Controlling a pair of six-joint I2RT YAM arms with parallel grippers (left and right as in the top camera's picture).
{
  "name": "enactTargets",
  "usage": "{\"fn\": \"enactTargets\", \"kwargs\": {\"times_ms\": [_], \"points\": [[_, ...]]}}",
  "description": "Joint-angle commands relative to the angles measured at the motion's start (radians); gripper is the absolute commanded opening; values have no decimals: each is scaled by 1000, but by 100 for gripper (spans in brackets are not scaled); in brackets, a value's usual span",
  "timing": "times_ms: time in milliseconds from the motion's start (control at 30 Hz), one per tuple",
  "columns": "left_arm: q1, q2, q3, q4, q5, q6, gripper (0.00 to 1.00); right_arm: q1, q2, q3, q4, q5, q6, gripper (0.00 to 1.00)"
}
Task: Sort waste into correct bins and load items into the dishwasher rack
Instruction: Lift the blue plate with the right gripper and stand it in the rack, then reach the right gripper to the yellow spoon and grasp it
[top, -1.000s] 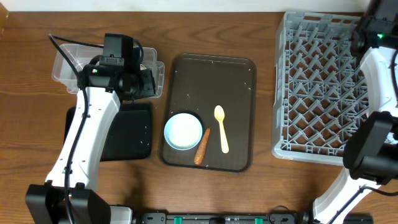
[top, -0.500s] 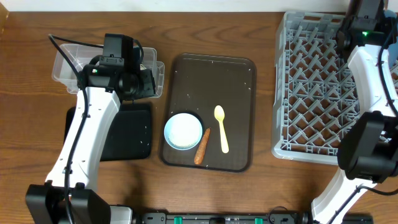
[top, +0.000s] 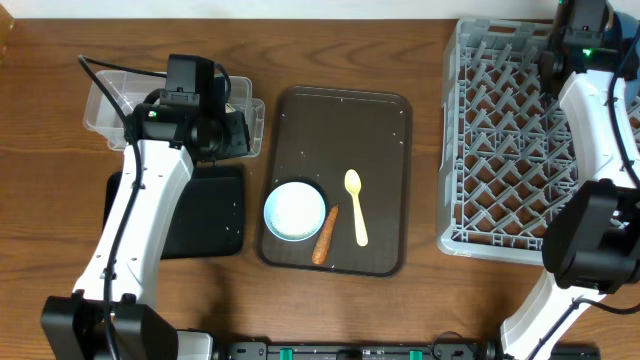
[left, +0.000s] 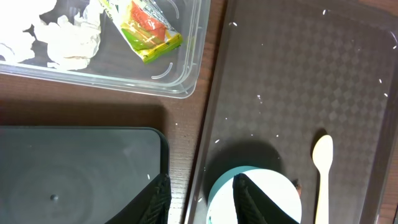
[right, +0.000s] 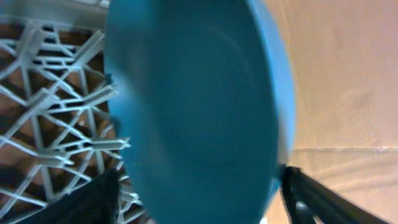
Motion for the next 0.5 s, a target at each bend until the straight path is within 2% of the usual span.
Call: {"fn": "enactTargets", "kwargs": {"times_ms": [0, 100, 300, 467], "points": [[2, -3, 9, -6, -13, 6, 36, 19, -37, -19, -14, -215, 64, 92], [2, -3, 9, -6, -13, 6, 36, 21, -109, -19, -10, -303, 64, 97], [2, -3, 9, -6, -13, 6, 36, 23, -240, -19, -25, -531, 64, 98], [2, -3, 9, -6, -13, 6, 36, 39, -282, -19, -106, -774, 68, 97]]}}
